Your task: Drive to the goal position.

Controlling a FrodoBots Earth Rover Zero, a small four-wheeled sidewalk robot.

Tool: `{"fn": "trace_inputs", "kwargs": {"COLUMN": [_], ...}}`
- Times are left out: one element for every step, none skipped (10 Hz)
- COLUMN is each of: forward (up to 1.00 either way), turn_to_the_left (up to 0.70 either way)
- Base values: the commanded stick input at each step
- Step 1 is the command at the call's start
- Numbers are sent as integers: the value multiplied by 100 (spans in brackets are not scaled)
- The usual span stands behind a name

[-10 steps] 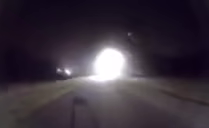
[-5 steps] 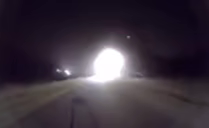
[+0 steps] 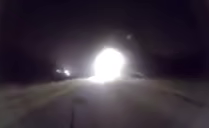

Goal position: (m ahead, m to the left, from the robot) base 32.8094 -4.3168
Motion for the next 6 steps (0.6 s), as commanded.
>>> {"fn": "trace_inputs", "kwargs": {"forward": [70,70,70,70,70,70], "turn_to_the_left": [3,4,3,4,4,4]}}
